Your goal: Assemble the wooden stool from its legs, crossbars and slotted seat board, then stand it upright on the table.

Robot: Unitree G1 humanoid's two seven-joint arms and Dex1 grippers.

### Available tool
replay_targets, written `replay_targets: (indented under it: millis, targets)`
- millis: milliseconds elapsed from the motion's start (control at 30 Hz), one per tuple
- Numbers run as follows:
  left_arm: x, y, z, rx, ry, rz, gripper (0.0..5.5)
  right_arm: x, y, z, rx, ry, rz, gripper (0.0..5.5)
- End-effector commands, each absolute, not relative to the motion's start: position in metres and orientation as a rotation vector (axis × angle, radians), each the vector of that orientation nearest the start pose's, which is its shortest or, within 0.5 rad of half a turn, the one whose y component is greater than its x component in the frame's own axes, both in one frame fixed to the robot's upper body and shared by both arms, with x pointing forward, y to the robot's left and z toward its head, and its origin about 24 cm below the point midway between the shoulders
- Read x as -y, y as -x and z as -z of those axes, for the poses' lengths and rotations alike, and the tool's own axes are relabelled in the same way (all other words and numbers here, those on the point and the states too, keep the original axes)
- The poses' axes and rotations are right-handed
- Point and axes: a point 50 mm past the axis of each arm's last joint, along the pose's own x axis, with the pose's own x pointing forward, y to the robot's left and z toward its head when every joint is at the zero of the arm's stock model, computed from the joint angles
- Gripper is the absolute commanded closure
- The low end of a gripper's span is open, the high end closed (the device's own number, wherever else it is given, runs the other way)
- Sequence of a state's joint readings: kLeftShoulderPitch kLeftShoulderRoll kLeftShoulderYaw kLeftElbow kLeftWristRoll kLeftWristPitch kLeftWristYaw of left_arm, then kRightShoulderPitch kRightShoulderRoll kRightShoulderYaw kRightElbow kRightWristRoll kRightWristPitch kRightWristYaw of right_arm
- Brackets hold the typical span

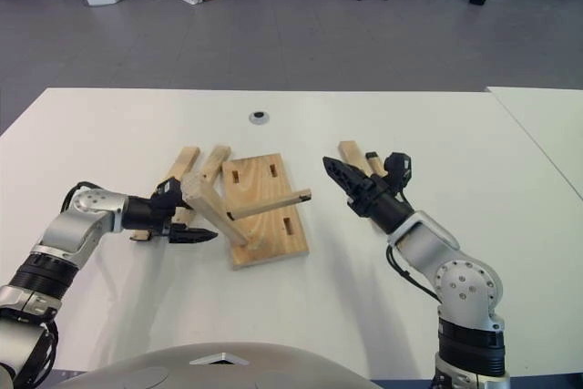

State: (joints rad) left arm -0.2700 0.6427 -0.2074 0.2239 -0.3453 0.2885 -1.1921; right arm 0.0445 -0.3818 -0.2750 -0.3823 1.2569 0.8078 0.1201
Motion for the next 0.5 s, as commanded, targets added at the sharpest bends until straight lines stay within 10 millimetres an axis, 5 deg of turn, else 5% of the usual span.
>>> replay_targets:
  millis: [33, 233, 500]
  targets:
    - [-0.201, -0.269, -0.056, -0.325, -0.164, 1.037, 0.74, 0.193, -0.220, -0.103, -0.287, -0.731, -0.473, 2.38]
    - [-0.186, -0.267, -0.039, -0.255, -0.203, 0.808, 0.74, 0.189, -0.217, -0.100, -0.296, -0.738, -0.479, 2.38]
    - [-0.194, -0.244, -0.019, -0.413, -0.144, 0.521, 0.74, 0.186, -0.212, -0.097, -0.299, -0.762, -0.464, 2.38]
